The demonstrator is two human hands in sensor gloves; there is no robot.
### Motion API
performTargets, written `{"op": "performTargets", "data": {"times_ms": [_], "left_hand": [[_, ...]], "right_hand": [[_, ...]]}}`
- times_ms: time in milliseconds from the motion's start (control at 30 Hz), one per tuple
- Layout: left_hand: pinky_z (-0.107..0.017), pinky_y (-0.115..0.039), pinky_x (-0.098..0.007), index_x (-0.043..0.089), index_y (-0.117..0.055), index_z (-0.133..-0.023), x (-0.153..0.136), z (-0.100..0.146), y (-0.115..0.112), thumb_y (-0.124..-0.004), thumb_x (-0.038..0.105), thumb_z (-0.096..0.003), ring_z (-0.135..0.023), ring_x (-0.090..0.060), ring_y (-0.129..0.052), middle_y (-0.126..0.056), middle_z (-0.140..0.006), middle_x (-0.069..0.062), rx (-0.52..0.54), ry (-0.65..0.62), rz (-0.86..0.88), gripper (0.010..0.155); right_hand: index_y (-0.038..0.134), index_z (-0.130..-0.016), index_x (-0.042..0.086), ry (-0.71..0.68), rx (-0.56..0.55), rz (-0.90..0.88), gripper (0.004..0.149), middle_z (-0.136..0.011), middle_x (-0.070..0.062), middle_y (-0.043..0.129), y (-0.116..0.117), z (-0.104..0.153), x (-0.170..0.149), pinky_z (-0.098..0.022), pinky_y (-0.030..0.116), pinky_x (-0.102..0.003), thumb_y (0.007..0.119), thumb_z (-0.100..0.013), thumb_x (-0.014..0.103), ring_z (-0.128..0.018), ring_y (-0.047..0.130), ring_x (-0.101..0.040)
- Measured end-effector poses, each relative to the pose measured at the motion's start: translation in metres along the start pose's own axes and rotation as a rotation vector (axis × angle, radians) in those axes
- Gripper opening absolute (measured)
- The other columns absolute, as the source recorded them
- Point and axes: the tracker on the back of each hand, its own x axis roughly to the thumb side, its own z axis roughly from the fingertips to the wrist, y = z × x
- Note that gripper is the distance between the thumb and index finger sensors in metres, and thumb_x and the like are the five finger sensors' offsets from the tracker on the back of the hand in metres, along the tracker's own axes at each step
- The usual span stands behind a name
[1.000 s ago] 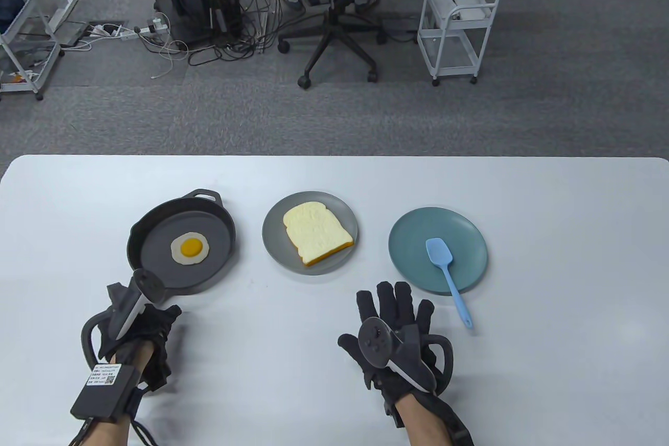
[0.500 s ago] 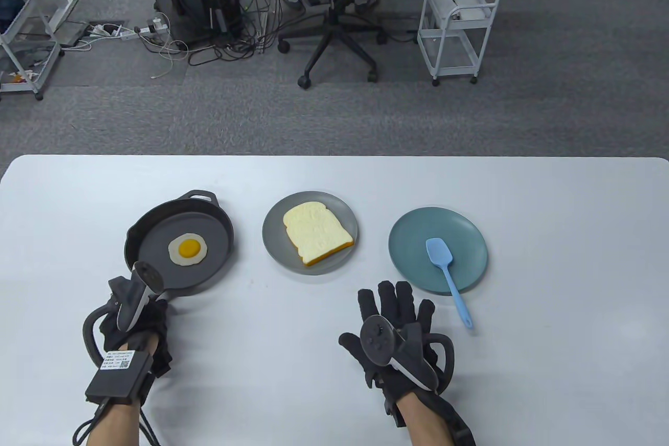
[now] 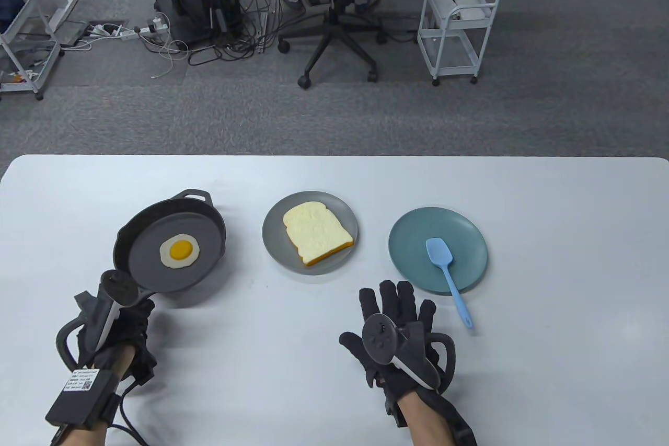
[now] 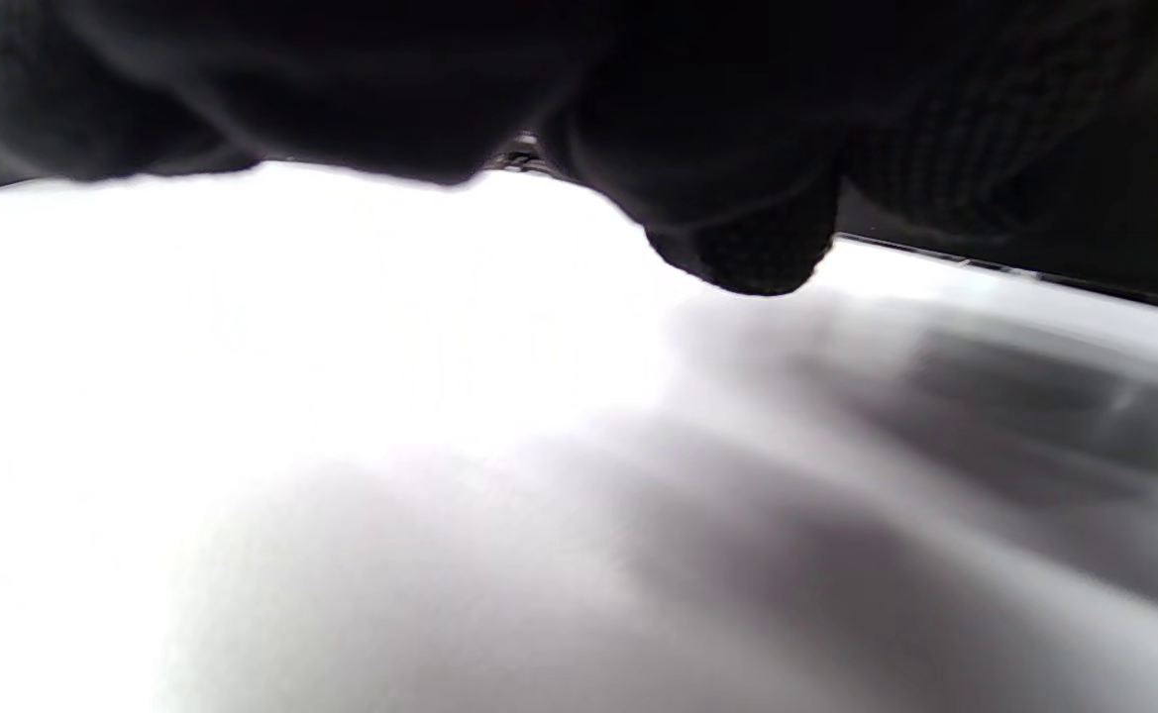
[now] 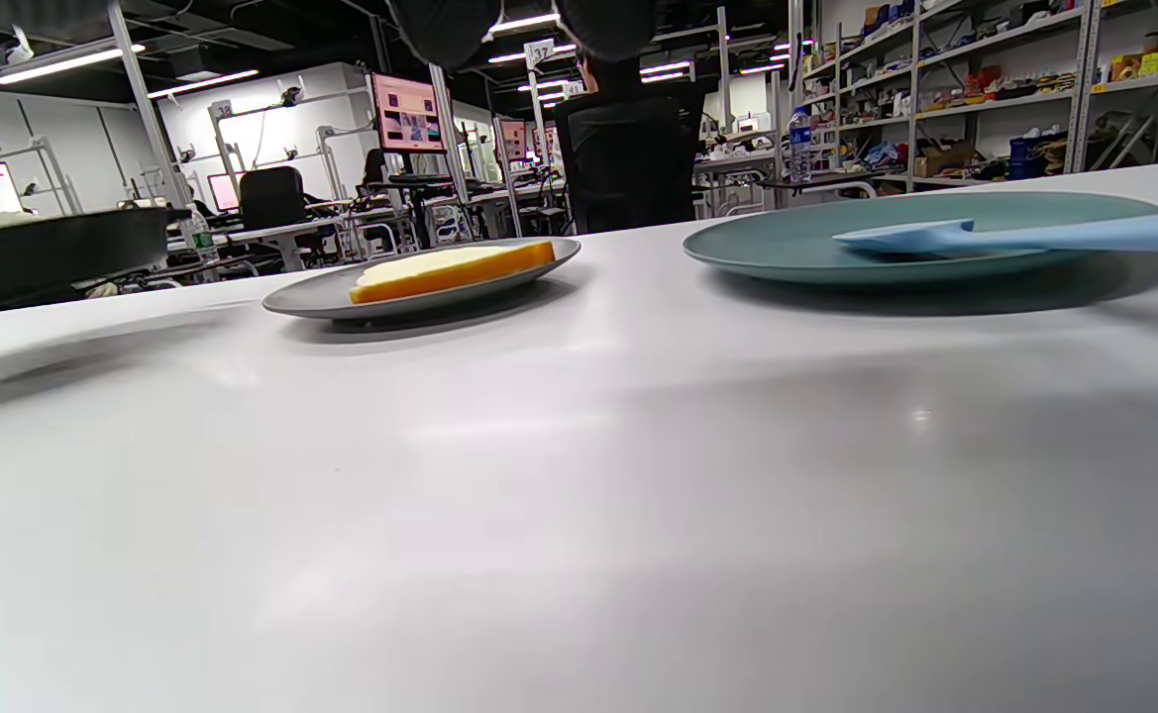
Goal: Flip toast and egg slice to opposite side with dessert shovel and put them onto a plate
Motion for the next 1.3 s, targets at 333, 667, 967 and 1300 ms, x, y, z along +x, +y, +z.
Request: {"op": "performTargets", "data": {"times_ms": [333, 667, 967, 1300], "left_hand": [[-0.023, -0.089, -0.039, 0.027, -0.094, -0.061, 0.028, 0.067, 0.010, -0.079, 0.060, -0.0330, -0.002, -0.015, -0.097, -0.098, -0.019, 0.014, 0.129, -0.403, -0.003, 0.045], [-0.028, -0.089, -0.039, 0.029, -0.094, -0.062, 0.067, 0.118, -0.008, -0.080, 0.061, -0.0321, -0.006, -0.015, -0.099, -0.099, -0.022, 0.015, 0.048, -0.673, -0.143, 0.046], [-0.030, -0.088, -0.039, 0.032, -0.093, -0.063, 0.103, 0.130, -0.032, -0.077, 0.062, -0.0297, -0.010, -0.016, -0.100, -0.100, -0.026, 0.014, 0.045, -0.909, -0.236, 0.047], [-0.040, -0.086, -0.042, 0.035, -0.093, -0.061, 0.117, 0.112, -0.045, -0.078, 0.062, -0.0287, -0.019, -0.019, -0.103, -0.101, -0.031, 0.014, -0.035, -0.856, -0.331, 0.045]], "right_hand": [[0.044, -0.113, 0.026, 0.009, -0.038, -0.001, 0.089, -0.128, -0.014, 0.038, -0.002, -0.001, -0.002, -0.073, 0.027, -0.073, 0.063, -0.039, 0.072, -0.115, 0.029, -0.044], [0.043, -0.113, 0.026, 0.014, -0.079, -0.044, 0.089, -0.128, -0.014, 0.038, -0.008, 0.003, -0.005, -0.073, 0.028, -0.073, 0.061, -0.039, 0.072, -0.115, 0.029, -0.043], [0.043, -0.113, 0.026, 0.003, -0.061, -0.028, 0.089, -0.128, -0.014, 0.038, -0.006, 0.002, -0.002, -0.073, 0.028, -0.073, 0.061, -0.040, 0.072, -0.115, 0.029, -0.044], [0.041, -0.114, 0.026, -0.002, -0.040, -0.025, 0.089, -0.128, -0.014, 0.038, -0.005, 0.001, 0.000, -0.073, 0.028, -0.073, 0.061, -0.040, 0.072, -0.115, 0.029, -0.044]]}}
